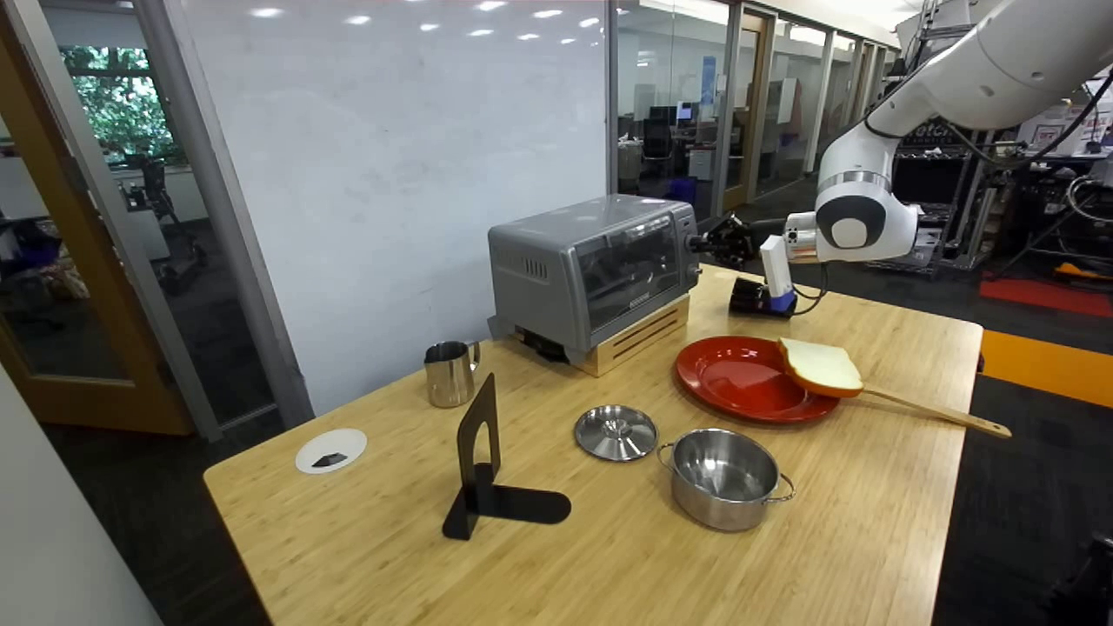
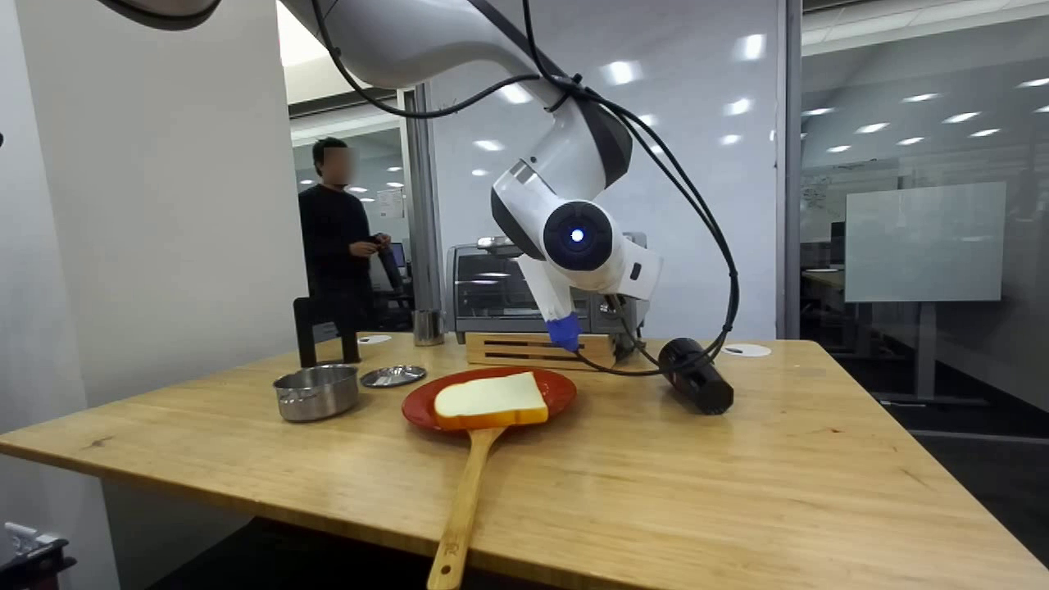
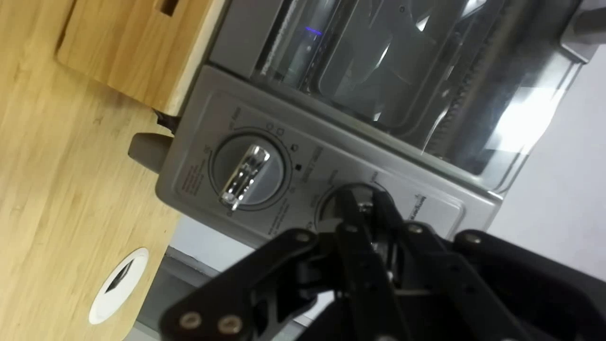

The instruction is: Twist the upper knob on the oven

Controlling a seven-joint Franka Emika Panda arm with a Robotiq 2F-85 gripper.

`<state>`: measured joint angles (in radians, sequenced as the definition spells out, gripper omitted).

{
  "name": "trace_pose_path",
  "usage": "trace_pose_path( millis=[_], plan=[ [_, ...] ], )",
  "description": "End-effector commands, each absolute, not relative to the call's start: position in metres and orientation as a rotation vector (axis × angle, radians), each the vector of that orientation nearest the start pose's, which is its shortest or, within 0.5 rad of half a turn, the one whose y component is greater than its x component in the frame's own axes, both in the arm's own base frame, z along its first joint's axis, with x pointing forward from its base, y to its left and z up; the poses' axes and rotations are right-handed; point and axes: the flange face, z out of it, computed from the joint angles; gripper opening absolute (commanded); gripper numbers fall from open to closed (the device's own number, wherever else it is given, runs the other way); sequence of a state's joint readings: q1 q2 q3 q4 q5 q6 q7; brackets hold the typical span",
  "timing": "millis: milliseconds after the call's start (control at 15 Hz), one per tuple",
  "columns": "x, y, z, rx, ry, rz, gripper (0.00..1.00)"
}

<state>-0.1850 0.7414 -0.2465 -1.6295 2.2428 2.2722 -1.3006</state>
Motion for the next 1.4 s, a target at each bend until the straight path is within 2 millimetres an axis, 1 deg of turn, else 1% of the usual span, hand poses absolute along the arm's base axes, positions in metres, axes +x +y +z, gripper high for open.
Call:
trace_pose_path(
  millis=[0,867,1067,1333],
  plan=[
    [0.671,-0.253,0.235,-1.819,0.638,-1.312,0.03],
    [0.669,-0.257,0.237,-1.883,0.466,-1.396,0.03],
    [0.668,-0.262,0.235,-1.883,0.439,-1.425,0.03],
    [0.666,-0.270,0.224,-1.846,0.472,-1.454,0.03]
  ],
)
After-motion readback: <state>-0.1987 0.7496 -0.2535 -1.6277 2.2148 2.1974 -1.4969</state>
